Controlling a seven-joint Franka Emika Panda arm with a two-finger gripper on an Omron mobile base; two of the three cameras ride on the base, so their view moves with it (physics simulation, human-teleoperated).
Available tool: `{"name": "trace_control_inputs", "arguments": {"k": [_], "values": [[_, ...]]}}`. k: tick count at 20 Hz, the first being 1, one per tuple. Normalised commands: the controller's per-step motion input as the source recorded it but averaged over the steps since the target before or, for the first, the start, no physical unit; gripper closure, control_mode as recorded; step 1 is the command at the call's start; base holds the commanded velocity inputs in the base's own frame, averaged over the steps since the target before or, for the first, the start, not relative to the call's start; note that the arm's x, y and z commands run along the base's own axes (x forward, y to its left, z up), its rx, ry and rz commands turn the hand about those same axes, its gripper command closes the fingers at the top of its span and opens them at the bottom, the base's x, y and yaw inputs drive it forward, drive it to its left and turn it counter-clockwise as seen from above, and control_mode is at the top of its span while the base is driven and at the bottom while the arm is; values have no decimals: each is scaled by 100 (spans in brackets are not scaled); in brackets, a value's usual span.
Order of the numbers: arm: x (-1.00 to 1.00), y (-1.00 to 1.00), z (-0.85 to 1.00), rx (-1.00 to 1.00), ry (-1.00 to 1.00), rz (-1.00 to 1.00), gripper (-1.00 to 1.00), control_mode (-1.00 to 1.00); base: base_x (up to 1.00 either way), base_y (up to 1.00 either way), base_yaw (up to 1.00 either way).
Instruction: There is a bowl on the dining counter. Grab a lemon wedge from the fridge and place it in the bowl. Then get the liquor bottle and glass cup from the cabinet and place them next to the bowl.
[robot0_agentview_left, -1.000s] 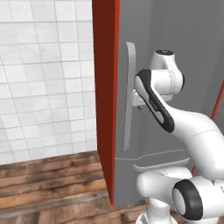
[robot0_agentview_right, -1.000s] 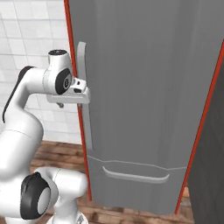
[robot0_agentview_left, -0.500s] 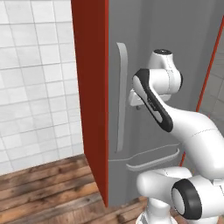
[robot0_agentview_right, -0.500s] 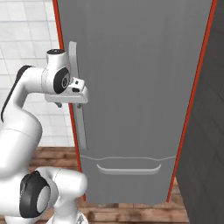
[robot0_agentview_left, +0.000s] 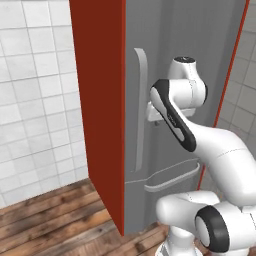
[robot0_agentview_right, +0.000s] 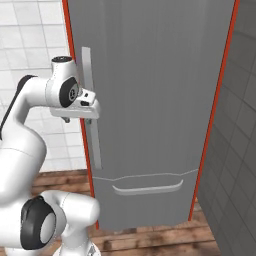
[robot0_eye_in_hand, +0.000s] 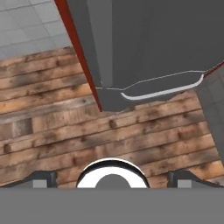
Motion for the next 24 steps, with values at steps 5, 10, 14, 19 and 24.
{"name": "trace_control_inputs", "arguments": {"k": [5, 10, 14, 19, 24], "values": [[-20, 14, -1, 0, -7, -19, -100, -100, 0, 0, 0], [0, 0, 0, 0, -24, -11, -100, -100, 0, 0, 0], [20, 4, 0, 0, -29, -8, -100, -100, 0, 0, 0], [45, 8, 0, 0, -22, -5, -100, -100, 0, 0, 0], [58, 8, 0, 0, -9, 0, -100, -100, 0, 0, 0]]}}
